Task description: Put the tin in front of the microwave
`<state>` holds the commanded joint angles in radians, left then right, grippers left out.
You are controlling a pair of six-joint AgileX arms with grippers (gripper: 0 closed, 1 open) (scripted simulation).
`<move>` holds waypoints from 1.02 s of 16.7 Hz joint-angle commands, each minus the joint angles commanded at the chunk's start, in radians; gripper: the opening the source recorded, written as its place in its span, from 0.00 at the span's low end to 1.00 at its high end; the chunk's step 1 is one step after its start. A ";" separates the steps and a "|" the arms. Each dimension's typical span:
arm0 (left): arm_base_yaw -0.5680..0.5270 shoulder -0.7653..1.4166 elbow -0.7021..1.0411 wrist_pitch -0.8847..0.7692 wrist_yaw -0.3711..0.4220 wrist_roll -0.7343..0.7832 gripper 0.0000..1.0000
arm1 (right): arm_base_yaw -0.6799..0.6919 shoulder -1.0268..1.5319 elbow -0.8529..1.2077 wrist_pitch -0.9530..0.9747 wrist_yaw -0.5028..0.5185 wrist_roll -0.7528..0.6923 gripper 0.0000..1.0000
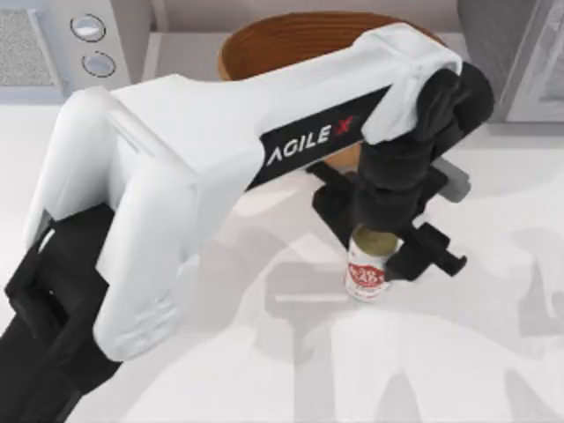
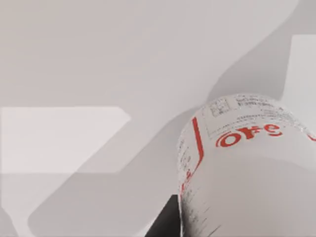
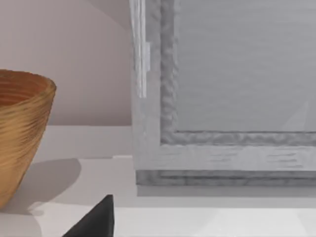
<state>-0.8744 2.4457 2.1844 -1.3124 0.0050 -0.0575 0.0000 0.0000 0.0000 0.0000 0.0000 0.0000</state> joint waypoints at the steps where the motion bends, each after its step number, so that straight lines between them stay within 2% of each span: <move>1: 0.000 0.001 0.025 -0.024 0.000 0.000 0.00 | 0.000 0.000 0.000 0.000 0.000 0.000 1.00; 5: -0.001 0.004 0.123 -0.117 0.000 0.000 0.00 | 0.000 0.000 0.000 0.000 0.000 0.000 1.00; 11: 0.013 -0.005 0.128 -0.130 0.003 0.014 0.00 | 0.000 0.000 0.000 0.000 0.000 0.000 1.00; 14: 0.110 -0.059 0.110 -0.165 0.025 0.099 0.00 | 0.000 0.000 0.000 0.000 0.000 0.000 1.00; 17: 0.294 -0.131 0.083 -0.201 0.049 0.223 0.00 | 0.000 0.000 0.000 0.000 0.000 0.000 1.00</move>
<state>-0.5806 2.3147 2.2676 -1.5135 0.0543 0.1659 0.0000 0.0000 0.0000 0.0000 0.0000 0.0000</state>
